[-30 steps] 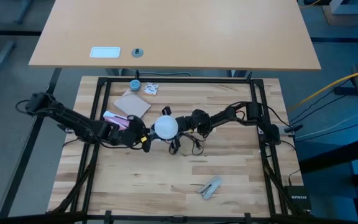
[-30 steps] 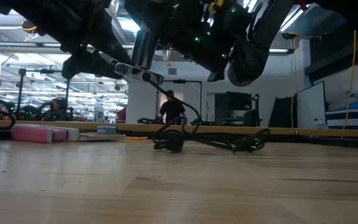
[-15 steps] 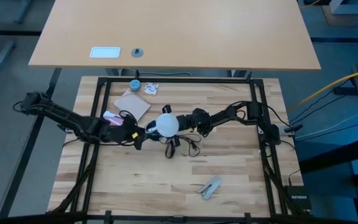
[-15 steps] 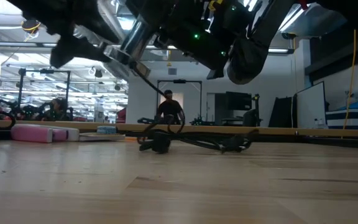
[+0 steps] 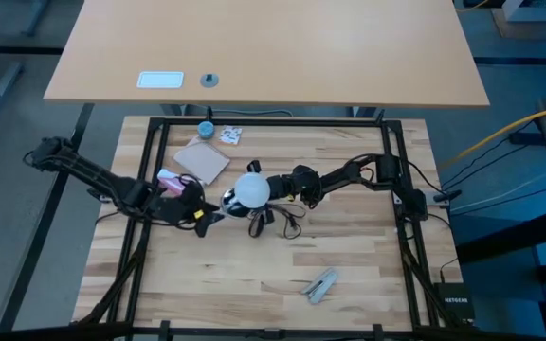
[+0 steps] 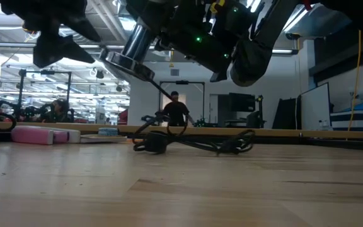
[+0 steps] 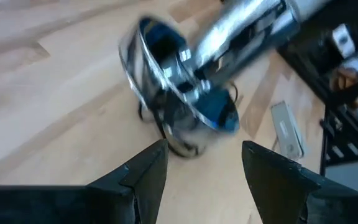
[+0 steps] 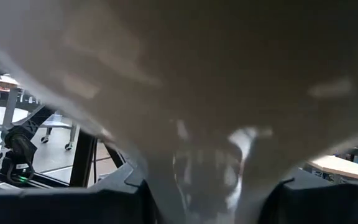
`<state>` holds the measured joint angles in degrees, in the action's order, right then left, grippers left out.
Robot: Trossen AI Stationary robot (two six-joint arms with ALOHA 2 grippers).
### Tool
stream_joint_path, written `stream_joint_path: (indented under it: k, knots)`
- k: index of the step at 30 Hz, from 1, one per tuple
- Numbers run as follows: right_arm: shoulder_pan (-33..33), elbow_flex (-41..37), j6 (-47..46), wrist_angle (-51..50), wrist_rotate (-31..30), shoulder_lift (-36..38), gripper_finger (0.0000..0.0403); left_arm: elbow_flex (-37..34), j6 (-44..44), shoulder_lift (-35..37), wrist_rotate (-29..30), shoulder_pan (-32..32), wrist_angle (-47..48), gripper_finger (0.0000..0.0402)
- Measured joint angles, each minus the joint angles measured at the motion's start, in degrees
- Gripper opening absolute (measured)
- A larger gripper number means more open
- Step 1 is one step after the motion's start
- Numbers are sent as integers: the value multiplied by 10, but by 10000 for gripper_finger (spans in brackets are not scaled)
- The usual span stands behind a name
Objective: Screw lightbulb
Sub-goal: Remove the lightbulb from the lamp
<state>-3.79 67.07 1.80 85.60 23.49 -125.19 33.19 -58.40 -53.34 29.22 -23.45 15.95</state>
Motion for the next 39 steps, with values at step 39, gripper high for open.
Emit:
stream_joint_path:
  k: [39]
  knots:
    - [0,-1,0,-2,17,0,166,0,-146,-302,136,-29,-342,173]
